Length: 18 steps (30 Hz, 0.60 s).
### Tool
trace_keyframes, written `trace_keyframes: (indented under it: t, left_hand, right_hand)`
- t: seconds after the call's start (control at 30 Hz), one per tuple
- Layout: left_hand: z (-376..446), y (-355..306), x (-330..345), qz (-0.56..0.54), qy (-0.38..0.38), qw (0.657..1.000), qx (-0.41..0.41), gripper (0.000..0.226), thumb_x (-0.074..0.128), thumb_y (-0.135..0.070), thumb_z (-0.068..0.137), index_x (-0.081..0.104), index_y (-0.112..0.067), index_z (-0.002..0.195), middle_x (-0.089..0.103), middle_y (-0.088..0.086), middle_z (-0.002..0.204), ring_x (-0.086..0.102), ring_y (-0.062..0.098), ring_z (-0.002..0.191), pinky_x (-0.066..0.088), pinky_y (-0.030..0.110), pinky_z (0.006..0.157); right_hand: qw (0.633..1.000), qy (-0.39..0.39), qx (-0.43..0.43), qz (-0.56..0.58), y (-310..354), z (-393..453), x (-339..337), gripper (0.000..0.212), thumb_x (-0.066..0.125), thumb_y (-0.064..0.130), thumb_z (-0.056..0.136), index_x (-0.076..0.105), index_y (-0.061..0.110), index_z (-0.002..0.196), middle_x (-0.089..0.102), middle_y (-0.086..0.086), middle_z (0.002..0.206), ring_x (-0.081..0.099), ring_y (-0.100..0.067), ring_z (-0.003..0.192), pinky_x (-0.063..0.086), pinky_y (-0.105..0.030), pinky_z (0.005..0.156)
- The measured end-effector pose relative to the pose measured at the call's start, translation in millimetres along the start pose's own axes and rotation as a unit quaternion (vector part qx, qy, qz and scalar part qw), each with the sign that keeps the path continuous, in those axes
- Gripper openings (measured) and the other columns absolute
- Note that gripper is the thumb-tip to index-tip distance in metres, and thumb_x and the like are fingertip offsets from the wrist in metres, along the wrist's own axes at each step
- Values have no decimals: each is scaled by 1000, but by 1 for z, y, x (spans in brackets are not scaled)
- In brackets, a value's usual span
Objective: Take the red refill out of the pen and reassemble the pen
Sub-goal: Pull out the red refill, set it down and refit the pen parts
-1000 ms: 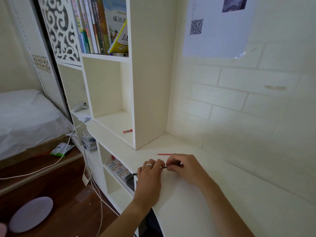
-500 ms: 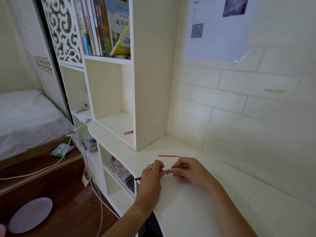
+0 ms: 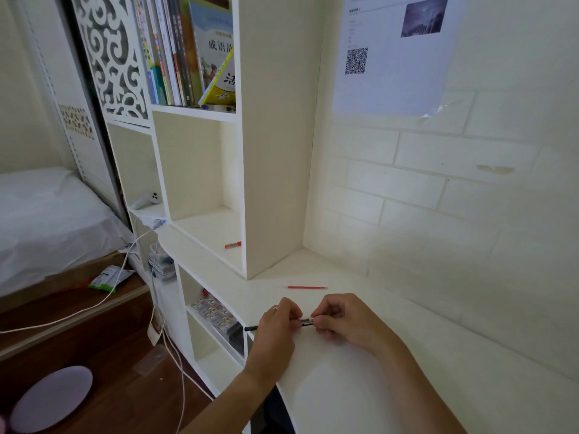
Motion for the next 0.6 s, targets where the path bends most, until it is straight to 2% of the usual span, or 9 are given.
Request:
trace_keyframes:
  t: [0.1,0.17,0.23,0.3,0.4,0.5,0.6]
  left_hand:
    - [0,0,1,8,12,1000,17,28,46,2,88,50,-26,89,59,-5,82,55,10,81,49,33,71]
    - [1,-1,2,23,30,999,34,31,43,2,89,52,-27,98,61,-6,86,56,7,83,51,31,75]
    - [1,-2,6,54,55,995,65,42,43,2,90,51,-28,120,63,-5,98,57,9,91,49,29,84]
    - [1,-3,10,101,74,985,119,60,43,4,89,38,-22,143,59,-1,115,54,14,100,45,29,92]
    - [3,-6,11,131,88,976,153,75,42,6,86,19,-22,152,51,1,125,51,17,93,45,31,85]
    - [4,-6,10,139,85,974,159,78,43,6,87,14,-23,153,47,1,126,46,11,84,43,27,78]
    - [4,-3,11,145,80,973,158,80,43,7,84,15,-22,152,45,2,125,49,14,85,46,29,75]
  right_hand:
    - [999,-7,-20,-25,4,1,0,2,76,15,89,76,16,87,78,-17,80,69,-14,64,54,-28,62]
    - [999,-15,-30,-30,6,1,0,3,76,13,89,75,14,87,78,-16,79,70,-14,64,55,-25,63]
    - [999,-14,-35,-28,6,0,0,4,75,13,89,75,14,86,77,-17,79,70,-14,64,54,-25,63]
    - [999,-4,-34,-23,5,-2,2,5,74,12,90,74,12,85,76,-20,77,68,-15,63,54,-27,62]
    - [999,2,-35,-21,3,-2,4,6,74,9,89,72,10,84,75,-21,77,67,-17,61,54,-29,63]
    - [999,1,-37,-25,3,-2,7,6,73,9,89,72,10,83,75,-21,75,67,-17,60,54,-29,61]
    - [999,-6,-36,-21,3,-1,9,6,73,9,89,73,11,83,74,-22,75,66,-16,59,53,-28,61]
Point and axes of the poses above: each hand's wrist, its own z-axis towards the middle knuckle, its own x-axis out of the palm, y = z × x, the point moved 5 cm from there along z, towards the middle knuckle
